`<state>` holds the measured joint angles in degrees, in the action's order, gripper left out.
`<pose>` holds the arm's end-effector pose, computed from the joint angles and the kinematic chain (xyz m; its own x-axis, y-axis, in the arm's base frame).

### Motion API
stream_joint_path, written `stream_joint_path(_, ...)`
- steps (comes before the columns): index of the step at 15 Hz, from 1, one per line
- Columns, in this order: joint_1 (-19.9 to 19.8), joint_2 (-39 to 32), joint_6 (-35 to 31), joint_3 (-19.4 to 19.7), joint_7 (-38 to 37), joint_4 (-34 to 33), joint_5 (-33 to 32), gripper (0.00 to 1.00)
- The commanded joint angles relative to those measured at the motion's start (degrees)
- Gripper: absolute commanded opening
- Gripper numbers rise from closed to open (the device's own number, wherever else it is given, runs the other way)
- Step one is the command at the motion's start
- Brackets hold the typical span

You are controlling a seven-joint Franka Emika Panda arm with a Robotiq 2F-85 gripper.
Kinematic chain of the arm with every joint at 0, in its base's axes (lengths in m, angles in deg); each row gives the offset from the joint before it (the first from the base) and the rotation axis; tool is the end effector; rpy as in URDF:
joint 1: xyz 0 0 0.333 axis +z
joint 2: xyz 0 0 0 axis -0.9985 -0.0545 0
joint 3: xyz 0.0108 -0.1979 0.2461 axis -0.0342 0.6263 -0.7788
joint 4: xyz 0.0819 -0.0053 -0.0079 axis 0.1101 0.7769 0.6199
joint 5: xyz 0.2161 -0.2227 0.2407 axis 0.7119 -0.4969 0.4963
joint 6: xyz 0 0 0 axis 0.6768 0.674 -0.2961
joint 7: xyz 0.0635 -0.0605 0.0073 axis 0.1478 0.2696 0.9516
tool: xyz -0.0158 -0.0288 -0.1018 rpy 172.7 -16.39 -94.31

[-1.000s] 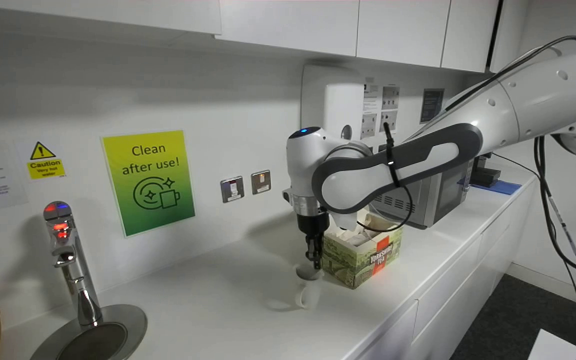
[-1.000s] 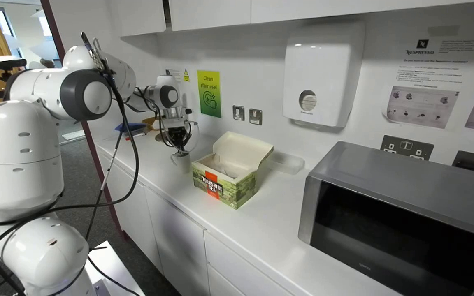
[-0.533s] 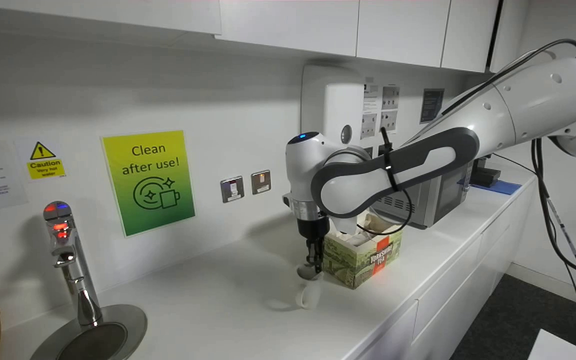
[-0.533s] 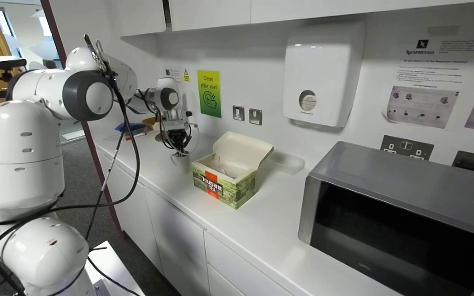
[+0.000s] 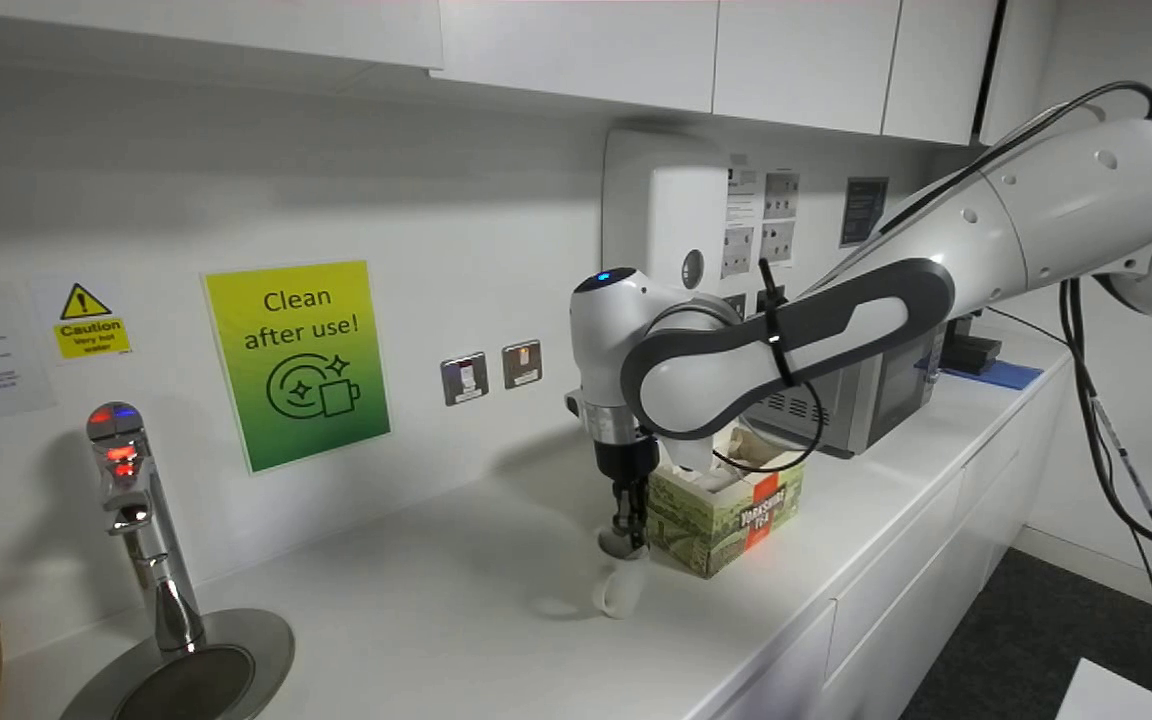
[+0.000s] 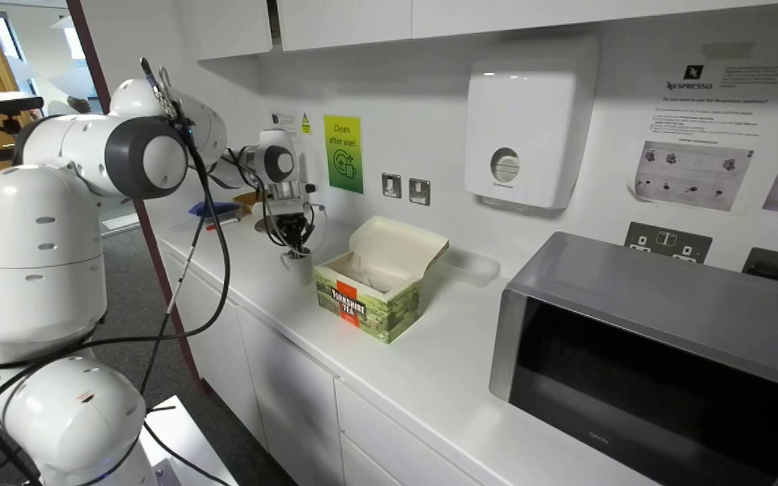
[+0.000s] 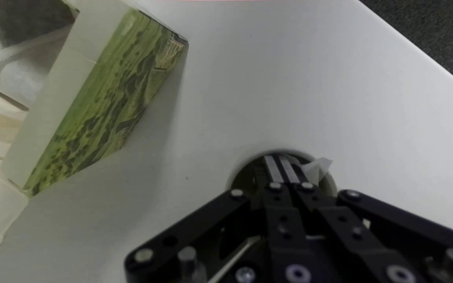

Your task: Get one tea bag from the box and put it in the tea cup

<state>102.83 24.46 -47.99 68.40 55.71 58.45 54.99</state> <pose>0.5506 0.2791 0.4101 0.7927 0.6028 -0.0907 0.6096 -0.7862 0.1020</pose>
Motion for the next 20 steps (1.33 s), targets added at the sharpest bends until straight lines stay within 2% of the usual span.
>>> stream_joint_path(1,0.4,1.5,-0.3,0.1,-1.9,1.1,-1.5,0.35)
stream_joint_path(10,0.7,3.8,-0.7,-0.4,-1.3,1.4,-0.6,0.99)
stream_joint_path(16,0.7,7.3,-0.9,-1.4,-0.7,1.8,0.0,1.0)
stream_joint_path(20,0.5,12.7,2.5,-1.9,-1.1,3.2,0.9,1.0)
